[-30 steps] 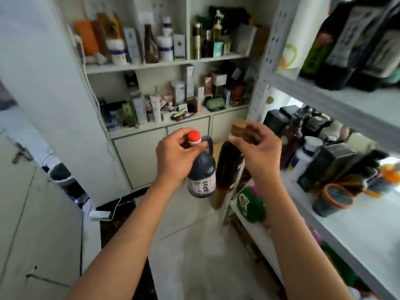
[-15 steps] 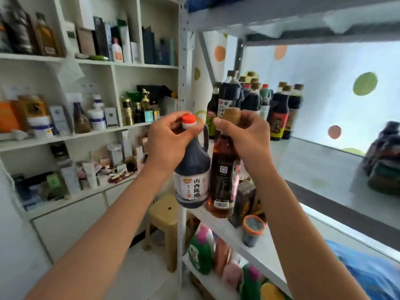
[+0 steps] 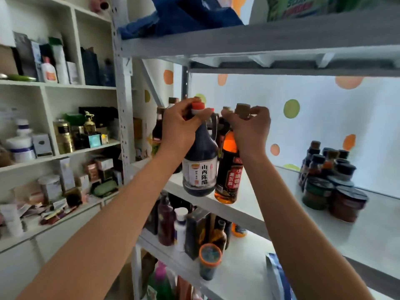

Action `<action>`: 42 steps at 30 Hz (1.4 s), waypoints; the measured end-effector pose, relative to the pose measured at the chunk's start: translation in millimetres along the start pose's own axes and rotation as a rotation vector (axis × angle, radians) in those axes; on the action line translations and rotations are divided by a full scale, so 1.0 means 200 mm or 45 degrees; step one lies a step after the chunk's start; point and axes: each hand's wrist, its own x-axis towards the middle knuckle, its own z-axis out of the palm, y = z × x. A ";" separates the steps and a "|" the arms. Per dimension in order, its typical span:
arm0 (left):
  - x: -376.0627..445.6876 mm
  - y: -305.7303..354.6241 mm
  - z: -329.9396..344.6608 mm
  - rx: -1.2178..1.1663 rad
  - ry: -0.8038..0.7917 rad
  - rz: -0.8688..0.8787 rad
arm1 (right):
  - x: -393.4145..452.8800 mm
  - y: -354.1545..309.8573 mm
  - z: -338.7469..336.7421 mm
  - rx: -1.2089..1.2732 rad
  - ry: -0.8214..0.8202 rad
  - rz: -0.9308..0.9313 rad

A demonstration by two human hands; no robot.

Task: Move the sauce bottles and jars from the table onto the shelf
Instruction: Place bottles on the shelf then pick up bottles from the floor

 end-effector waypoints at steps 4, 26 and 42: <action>0.05 -0.14 0.15 -0.072 -0.032 -0.060 | 0.11 0.10 -0.04 -0.034 0.063 0.006; -0.18 -0.60 0.30 0.088 -0.164 -0.301 | -0.03 0.62 -0.11 -0.005 -0.273 -0.029; -0.39 -0.71 0.27 0.675 0.054 -0.370 | 0.05 0.78 -0.19 -0.459 -0.452 0.153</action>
